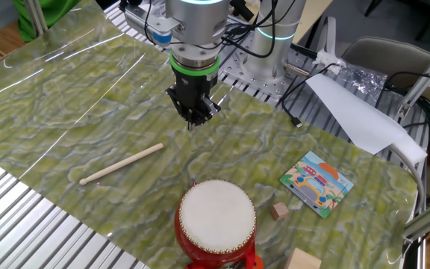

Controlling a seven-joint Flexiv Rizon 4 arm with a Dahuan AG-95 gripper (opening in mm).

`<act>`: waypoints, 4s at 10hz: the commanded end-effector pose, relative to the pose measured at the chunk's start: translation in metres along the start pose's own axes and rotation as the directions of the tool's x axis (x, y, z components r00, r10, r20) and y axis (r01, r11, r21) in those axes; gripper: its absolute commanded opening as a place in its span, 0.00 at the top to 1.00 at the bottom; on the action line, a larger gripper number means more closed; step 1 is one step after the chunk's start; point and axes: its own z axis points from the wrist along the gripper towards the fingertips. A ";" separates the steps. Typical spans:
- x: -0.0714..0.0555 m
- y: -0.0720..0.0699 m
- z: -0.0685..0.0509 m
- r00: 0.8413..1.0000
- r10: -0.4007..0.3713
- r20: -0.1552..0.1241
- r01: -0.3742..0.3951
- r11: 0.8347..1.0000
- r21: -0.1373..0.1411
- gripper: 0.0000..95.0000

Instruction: Play the drum

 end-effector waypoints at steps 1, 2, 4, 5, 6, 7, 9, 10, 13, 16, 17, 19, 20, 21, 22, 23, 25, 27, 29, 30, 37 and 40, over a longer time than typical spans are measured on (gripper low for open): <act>0.000 0.000 0.000 1.000 0.005 -0.005 -0.005 1.000 0.000 1.00; 0.000 0.000 0.000 1.000 0.008 -0.010 -0.008 1.000 0.000 1.00; 0.000 0.000 0.000 1.000 0.009 -0.016 -0.009 1.000 0.001 1.00; 0.000 0.000 0.000 1.000 0.010 -0.017 -0.010 1.000 0.001 1.00; 0.000 0.000 0.000 1.000 0.013 -0.017 -0.013 1.000 0.002 1.00; 0.000 0.000 0.000 1.000 0.014 -0.017 -0.014 1.000 0.002 1.00; 0.000 0.000 0.000 1.000 0.014 -0.018 -0.014 1.000 0.002 1.00; 0.000 0.000 0.000 1.000 0.013 -0.018 -0.013 1.000 0.002 1.00; 0.000 0.000 0.000 1.000 0.001 -0.020 -0.001 1.000 0.002 1.00; 0.000 0.000 0.000 1.000 -0.007 -0.021 0.007 1.000 0.001 1.00; 0.000 0.000 0.000 1.000 -0.009 -0.021 0.010 1.000 0.001 1.00; 0.000 0.000 0.000 1.000 -0.009 -0.017 0.009 1.000 0.001 1.00; 0.000 0.000 0.000 1.000 -0.004 -0.012 0.004 1.000 0.001 1.00; 0.000 0.000 0.000 1.000 -0.001 -0.012 0.001 1.000 0.001 1.00; 0.000 0.000 0.000 1.000 -0.003 -0.013 0.003 1.000 0.001 1.00; 0.000 0.000 0.000 1.000 -0.006 -0.014 0.006 1.000 0.001 1.00; 0.000 0.000 0.000 1.000 -0.012 -0.014 0.012 1.000 0.001 1.00; 0.000 0.000 0.000 1.000 -0.017 -0.011 0.017 1.000 0.001 1.00; 0.000 0.000 0.000 1.000 -0.014 -0.016 0.014 1.000 0.001 1.00; 0.000 0.000 0.000 1.000 -0.012 -0.018 0.012 1.000 0.002 1.00; 0.001 0.000 0.000 1.000 -0.008 -0.014 0.008 1.000 0.001 1.00; 0.000 0.000 0.000 0.998 0.069 -0.006 -0.069 0.998 0.004 1.00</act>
